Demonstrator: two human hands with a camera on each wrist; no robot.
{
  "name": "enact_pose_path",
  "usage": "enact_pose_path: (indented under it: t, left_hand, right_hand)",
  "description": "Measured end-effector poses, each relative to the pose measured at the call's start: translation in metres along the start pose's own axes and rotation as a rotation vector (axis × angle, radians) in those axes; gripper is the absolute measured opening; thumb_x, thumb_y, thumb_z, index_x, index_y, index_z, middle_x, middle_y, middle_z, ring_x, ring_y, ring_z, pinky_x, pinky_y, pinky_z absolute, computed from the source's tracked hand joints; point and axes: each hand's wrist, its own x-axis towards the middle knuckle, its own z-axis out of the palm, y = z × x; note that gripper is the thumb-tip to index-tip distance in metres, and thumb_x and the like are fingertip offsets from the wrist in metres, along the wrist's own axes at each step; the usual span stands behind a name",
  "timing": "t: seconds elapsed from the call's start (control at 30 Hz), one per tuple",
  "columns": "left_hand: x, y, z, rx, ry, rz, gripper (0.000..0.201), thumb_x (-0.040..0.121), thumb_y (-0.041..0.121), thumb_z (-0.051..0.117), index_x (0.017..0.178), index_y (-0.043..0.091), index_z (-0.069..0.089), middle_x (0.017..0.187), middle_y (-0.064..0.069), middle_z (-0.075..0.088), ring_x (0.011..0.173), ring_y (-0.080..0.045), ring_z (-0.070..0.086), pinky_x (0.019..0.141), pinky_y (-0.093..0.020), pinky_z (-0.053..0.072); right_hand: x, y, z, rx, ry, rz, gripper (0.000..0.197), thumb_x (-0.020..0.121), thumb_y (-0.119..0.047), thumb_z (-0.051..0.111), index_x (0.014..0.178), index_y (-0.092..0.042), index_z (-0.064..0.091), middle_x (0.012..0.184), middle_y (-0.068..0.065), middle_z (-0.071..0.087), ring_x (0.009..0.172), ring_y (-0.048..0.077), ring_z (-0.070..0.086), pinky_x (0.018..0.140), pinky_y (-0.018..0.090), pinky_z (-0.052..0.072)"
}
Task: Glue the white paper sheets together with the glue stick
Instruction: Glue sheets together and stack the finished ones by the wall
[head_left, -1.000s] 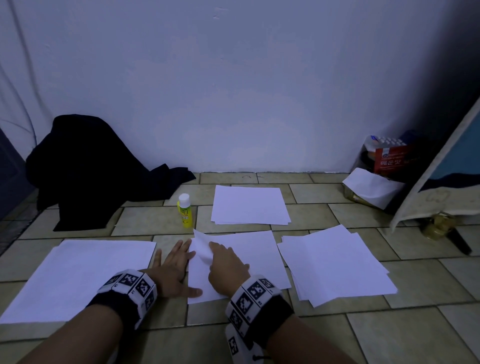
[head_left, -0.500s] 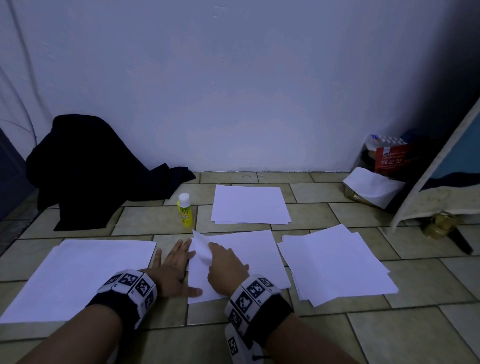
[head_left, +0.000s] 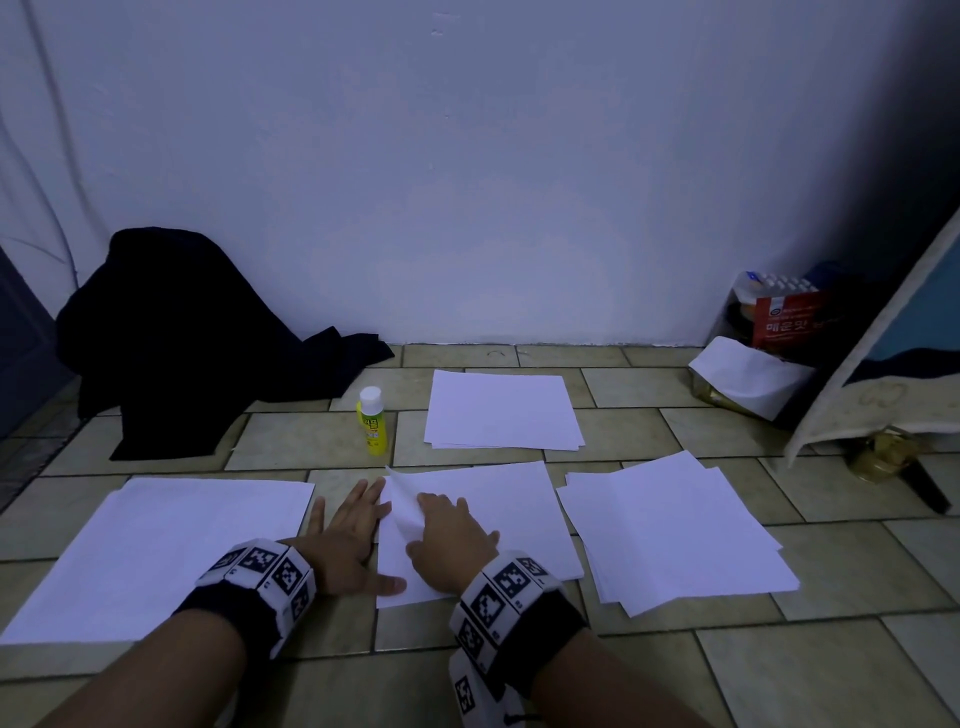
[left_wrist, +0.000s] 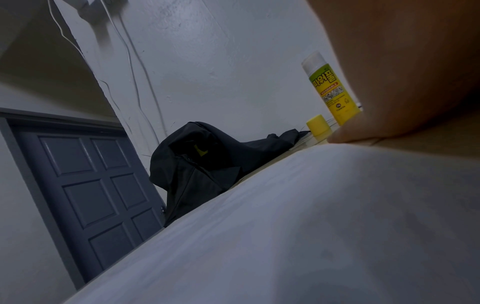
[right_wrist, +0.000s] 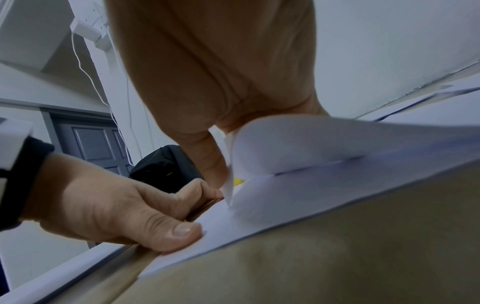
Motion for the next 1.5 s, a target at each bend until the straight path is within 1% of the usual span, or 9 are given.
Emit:
enact_pose_path:
  t: [0.17,0.63,0.87,0.97,1.07,1.13,1.3,1.43,1.5]
  left_hand:
    - [-0.002,-0.001,0.0,-0.034,0.024,0.01,0.108,0.083,0.063,0.058,0.152,0.016,-0.011,0.157,0.0,-0.029,0.144,-0.015,-0.026,0.115,-0.048,-0.016]
    - [-0.007,-0.001,0.0,-0.129,0.067,0.028,0.123,0.079,0.059,0.067,0.149,0.012,-0.022,0.152,-0.004,-0.038,0.145,-0.017,-0.023,0.115,-0.044,-0.016]
    - [-0.006,-0.012,-0.002,-0.193,0.025,0.097,0.168,0.021,0.102,0.042,0.146,0.015,-0.03,0.148,0.004,-0.043,0.144,-0.014,-0.025,0.113,-0.042,-0.022]
    - [-0.003,-0.009,-0.003,-0.266,0.054,0.063,0.149,0.043,0.099,0.045,0.151,0.018,-0.016,0.153,0.007,-0.035,0.146,-0.011,-0.017,0.116,-0.041,-0.017]
    - [-0.004,-0.004,-0.001,-0.263,0.12,0.033,0.094,0.09,0.06,0.05,0.152,0.018,-0.007,0.156,0.004,-0.029,0.147,-0.011,-0.013,0.117,-0.041,-0.014]
    - [-0.004,-0.005,0.0,-0.253,0.115,0.041,0.097,0.087,0.066,0.047,0.152,0.019,-0.007,0.157,0.004,-0.028,0.147,-0.011,-0.014,0.117,-0.041,-0.014]
    - [-0.004,-0.009,-0.002,-0.177,0.056,0.093,0.155,0.027,0.106,0.026,0.152,0.024,-0.015,0.153,0.009,-0.032,0.145,-0.011,-0.022,0.115,-0.045,-0.017]
    - [-0.006,-0.003,-0.002,-0.046,0.051,0.055,0.115,0.079,0.07,0.056,0.152,0.02,-0.018,0.156,0.002,-0.029,0.145,-0.015,-0.024,0.115,-0.047,-0.014]
    - [-0.007,-0.001,-0.005,0.009,0.049,0.034,0.11,0.084,0.063,0.057,0.152,0.019,-0.017,0.157,0.001,-0.027,0.146,-0.017,-0.022,0.117,-0.048,-0.01]
  right_hand:
    - [0.002,-0.001,0.006,0.018,0.056,-0.025,0.053,0.09,-0.024,0.056,0.135,-0.028,0.028,0.135,0.003,0.04,0.133,0.026,0.029,0.106,0.063,0.022]
    - [0.009,0.004,0.008,-0.097,-0.033,-0.037,0.048,0.091,-0.029,0.054,0.136,-0.032,0.039,0.149,0.003,0.024,0.146,0.025,0.005,0.11,0.066,0.011]
    - [0.009,0.004,0.004,-0.088,-0.047,-0.034,0.045,0.094,-0.043,0.047,0.137,-0.035,0.041,0.145,0.004,0.029,0.141,0.027,0.019,0.11,0.062,0.018]
    - [0.009,0.004,0.001,-0.106,-0.063,-0.031,0.037,0.098,-0.03,0.042,0.135,-0.034,0.043,0.138,0.005,0.034,0.136,0.026,0.026,0.109,0.06,0.022]
    - [0.007,0.003,0.0,-0.13,-0.03,-0.026,0.037,0.096,-0.019,0.048,0.131,-0.026,0.043,0.135,0.005,0.037,0.134,0.026,0.031,0.108,0.058,0.025]
    - [0.007,0.004,0.001,-0.144,-0.016,-0.033,0.039,0.094,-0.016,0.051,0.131,-0.022,0.04,0.134,0.005,0.037,0.133,0.027,0.033,0.108,0.058,0.027]
    - [0.011,0.006,0.008,-0.207,-0.027,-0.059,0.05,0.093,-0.015,0.054,0.137,-0.02,0.032,0.146,0.004,0.026,0.141,0.025,0.019,0.106,0.064,0.025]
    - [0.012,0.008,0.013,-0.246,-0.006,-0.069,0.046,0.097,-0.013,0.045,0.139,-0.022,0.028,0.154,0.004,0.017,0.144,0.024,0.011,0.107,0.063,0.025]
    - [0.013,0.008,0.014,-0.259,0.001,-0.069,0.045,0.097,-0.013,0.044,0.139,-0.021,0.028,0.154,0.006,0.017,0.143,0.026,0.012,0.106,0.06,0.028]
